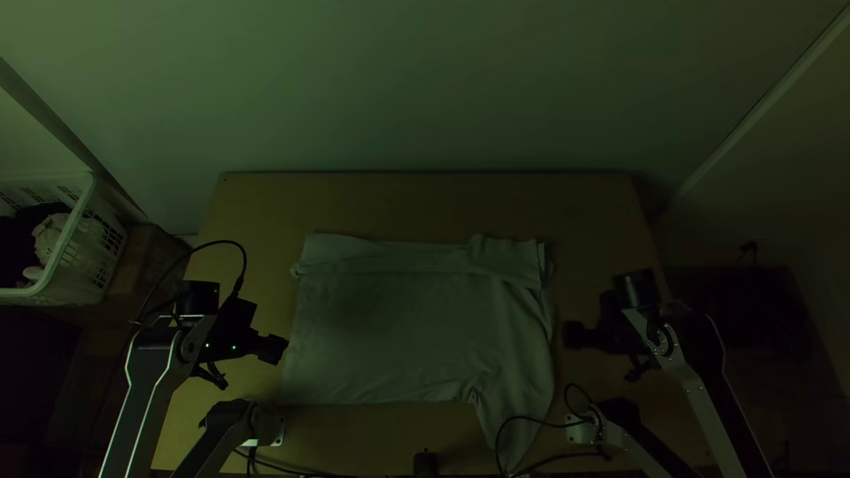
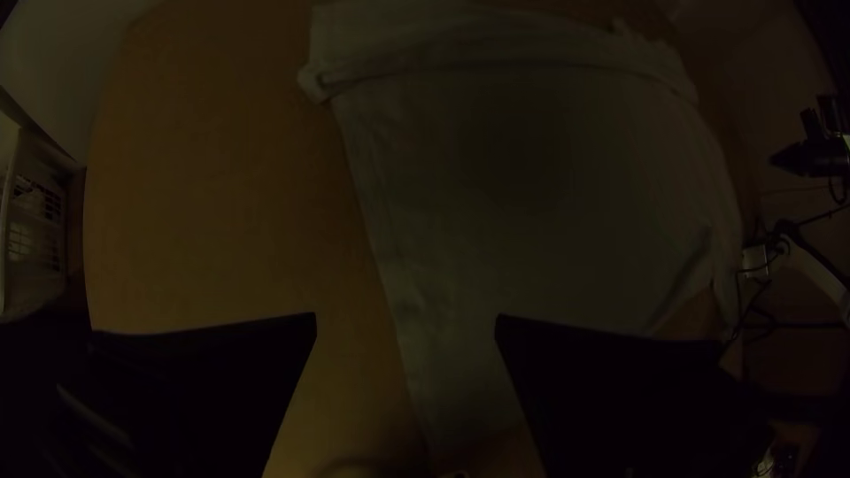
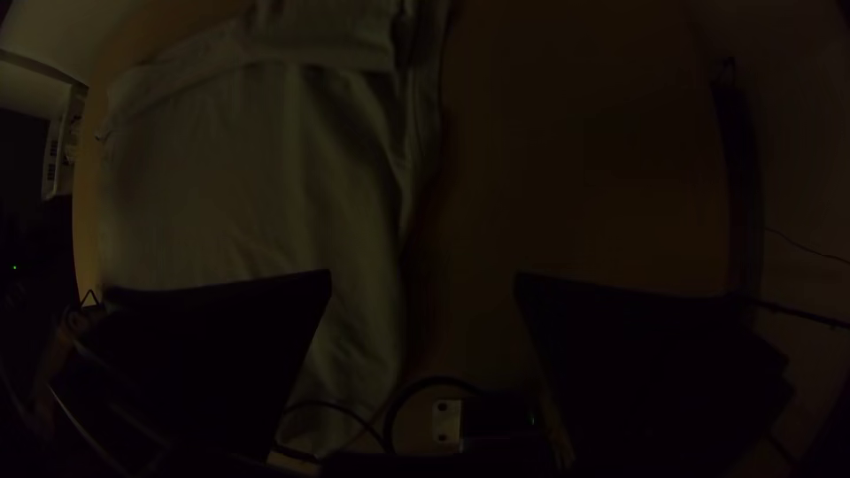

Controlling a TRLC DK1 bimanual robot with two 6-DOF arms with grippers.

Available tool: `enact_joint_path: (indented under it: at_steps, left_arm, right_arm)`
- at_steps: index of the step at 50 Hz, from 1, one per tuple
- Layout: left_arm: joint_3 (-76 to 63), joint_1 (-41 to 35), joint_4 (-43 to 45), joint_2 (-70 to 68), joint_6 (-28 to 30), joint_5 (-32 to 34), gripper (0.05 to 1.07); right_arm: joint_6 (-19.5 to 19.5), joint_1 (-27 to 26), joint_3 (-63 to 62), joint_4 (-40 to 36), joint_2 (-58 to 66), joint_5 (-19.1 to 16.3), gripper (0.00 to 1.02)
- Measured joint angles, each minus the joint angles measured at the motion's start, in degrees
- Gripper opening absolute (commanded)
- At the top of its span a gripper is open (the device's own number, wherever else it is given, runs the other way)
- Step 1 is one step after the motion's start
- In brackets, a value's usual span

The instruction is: Fold the t-shirt

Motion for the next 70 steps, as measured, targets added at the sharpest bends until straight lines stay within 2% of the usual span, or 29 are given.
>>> enact_joint_path:
  at_steps: [11,18,25,35,46,64,70]
  left_arm:
    - [0.0,-2.4,-5.7,-0.1,2.1,-1.6,1.02]
    - [0.0,-5.8,-9.4,3.0,2.1,-4.6,1.02]
    - [-1.0,-6.6,-10.5,6.5,2.1,-7.0,1.02]
    - [-1.8,-8.5,-10.9,12.2,1.8,-8.3,1.02]
    - [-1.8,-14.1,-10.4,19.1,0.3,-10.7,1.02]
    - [-2.8,-18.9,-7.3,29.8,-1.2,-15.3,1.01]
    - [-2.8,-21.5,-6.4,31.8,-1.4,-15.7,0.92]
  right_arm:
    - [3.8,6.2,-2.4,-3.6,-1.5,-0.3,0.94]
    - [7.3,9.3,-3.8,-5.3,-1.3,-2.9,0.94]
    - [8.7,10.0,-4.9,-6.4,-0.5,-5.2,0.94]
    - [9.0,10.7,-5.9,-6.6,-0.3,-6.6,0.93]
    - [8.9,11.5,-7.4,-6.8,2.7,-8.2,0.93]
    - [8.0,11.5,-8.6,-5.6,6.4,-8.8,0.93]
    - [7.4,11.5,-9.2,-4.8,7.4,-9.2,0.93]
